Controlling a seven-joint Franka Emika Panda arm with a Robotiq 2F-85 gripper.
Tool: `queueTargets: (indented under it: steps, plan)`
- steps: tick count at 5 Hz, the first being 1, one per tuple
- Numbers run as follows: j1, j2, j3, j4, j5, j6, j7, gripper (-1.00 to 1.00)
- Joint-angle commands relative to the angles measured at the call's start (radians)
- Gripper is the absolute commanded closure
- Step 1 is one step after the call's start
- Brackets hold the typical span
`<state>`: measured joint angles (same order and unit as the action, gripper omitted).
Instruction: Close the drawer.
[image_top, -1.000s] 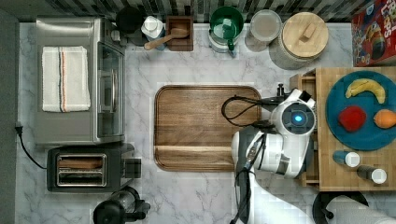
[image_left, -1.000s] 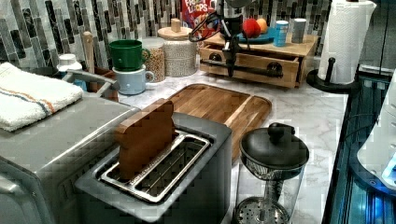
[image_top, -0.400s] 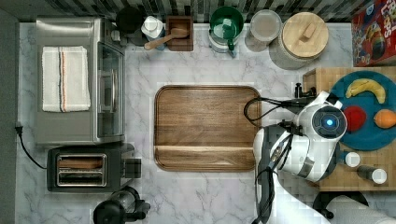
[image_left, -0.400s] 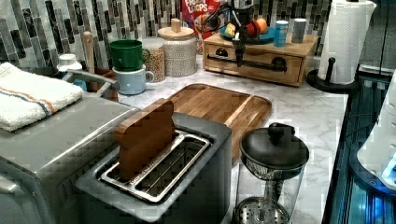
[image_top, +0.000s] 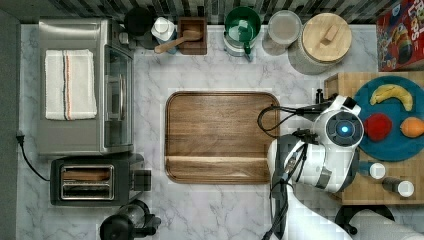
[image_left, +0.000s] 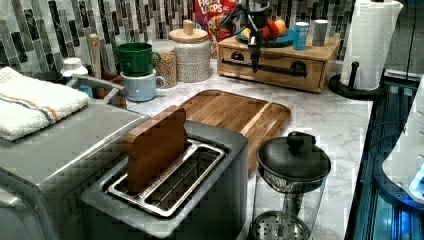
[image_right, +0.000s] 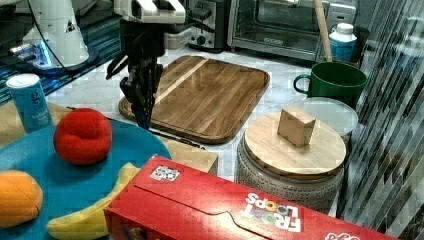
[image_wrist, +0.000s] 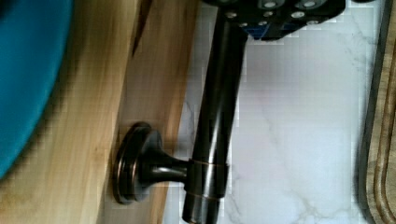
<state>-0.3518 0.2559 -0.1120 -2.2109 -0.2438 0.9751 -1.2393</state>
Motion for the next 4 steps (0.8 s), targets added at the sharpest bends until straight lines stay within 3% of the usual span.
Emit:
queueTargets:
  steps: [1, 4]
  plan:
    - [-0.044, 0.000, -0.090, 0.157, -0.129, 0.026, 0.116, 1.00]
    - [-0.046, 0.000, -0.088, 0.158, -0.130, 0.027, 0.116, 1.00]
